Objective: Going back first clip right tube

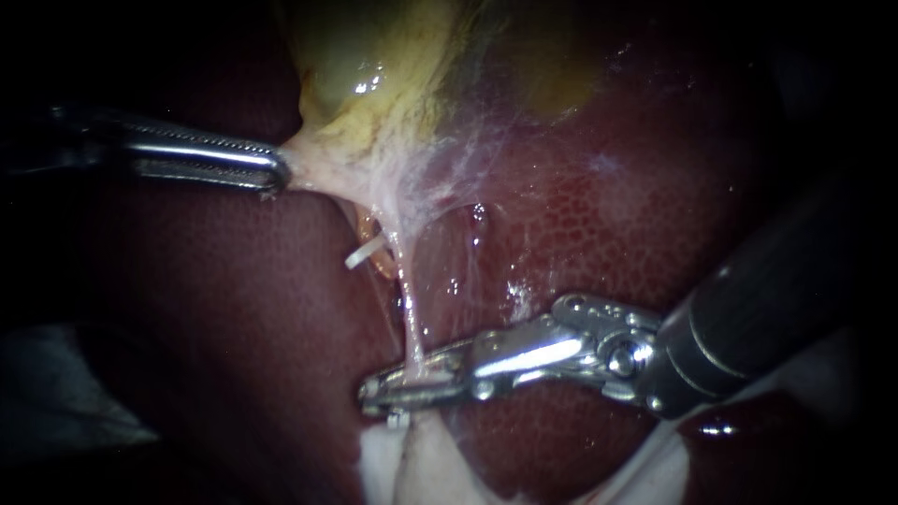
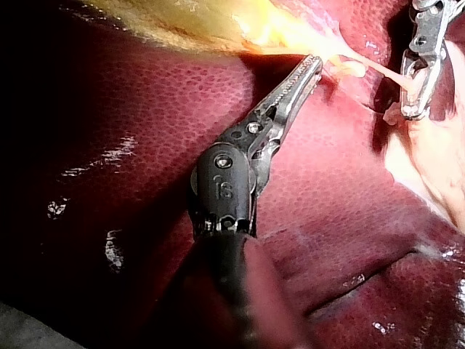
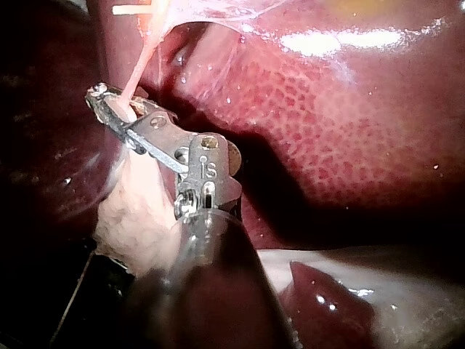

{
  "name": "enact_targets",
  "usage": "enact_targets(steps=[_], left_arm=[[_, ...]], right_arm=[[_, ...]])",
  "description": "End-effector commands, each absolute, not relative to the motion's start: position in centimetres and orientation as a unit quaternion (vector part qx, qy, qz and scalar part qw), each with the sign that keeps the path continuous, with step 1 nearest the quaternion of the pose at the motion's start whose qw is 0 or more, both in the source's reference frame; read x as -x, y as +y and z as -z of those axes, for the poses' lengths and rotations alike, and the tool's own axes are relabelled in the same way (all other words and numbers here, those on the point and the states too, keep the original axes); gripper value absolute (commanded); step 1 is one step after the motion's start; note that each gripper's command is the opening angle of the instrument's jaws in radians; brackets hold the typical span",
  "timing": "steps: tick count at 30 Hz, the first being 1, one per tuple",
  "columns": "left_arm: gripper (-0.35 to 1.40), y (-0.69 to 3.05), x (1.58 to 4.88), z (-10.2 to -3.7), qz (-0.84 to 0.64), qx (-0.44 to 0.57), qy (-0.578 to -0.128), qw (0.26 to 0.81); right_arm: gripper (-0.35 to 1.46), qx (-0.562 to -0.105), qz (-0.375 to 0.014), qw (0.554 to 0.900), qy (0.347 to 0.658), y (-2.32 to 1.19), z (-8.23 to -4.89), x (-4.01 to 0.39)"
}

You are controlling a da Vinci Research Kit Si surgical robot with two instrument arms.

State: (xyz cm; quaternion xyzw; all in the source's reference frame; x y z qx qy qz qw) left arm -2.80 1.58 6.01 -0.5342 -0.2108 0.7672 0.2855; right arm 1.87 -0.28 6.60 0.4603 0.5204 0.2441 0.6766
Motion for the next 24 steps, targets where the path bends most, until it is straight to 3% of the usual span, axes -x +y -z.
enact_targets(steps=[1, 4, 6, 14, 24], left_arm=[[-0.35, 1.58, 2.8, -6.0, -0.767, 0.534, -0.211, 0.285], [-0.35, 1.57, 2.8, -6.0, -0.767, 0.534, -0.211, 0.285], [-0.35, 1.57, 2.81, -6.0, -0.767, 0.534, -0.211, 0.285], [-0.35, 1.57, 2.8, -6.0, -0.767, 0.534, -0.211, 0.285], [-0.35, 1.56, 2.77, -6.0, -0.767, 0.534, -0.211, 0.285]], right_arm=[[-0.35, -0.46, -0.245, 0.676, 0.52, -0.27, -6.61, -1.88], [0.21, -0.447, -0.238, 0.683, 0.526, -0.27, -6.66, -1.93], [0.37, -0.43, -0.236, 0.694, 0.527, -0.26, -6.73, -1.96], [0.5, -0.364, -0.297, 0.711, 0.523, -0.12, -6.99, -1.88], [0.5, -0.363, -0.309, 0.711, 0.517, -0.04, -7.05, -1.64]])
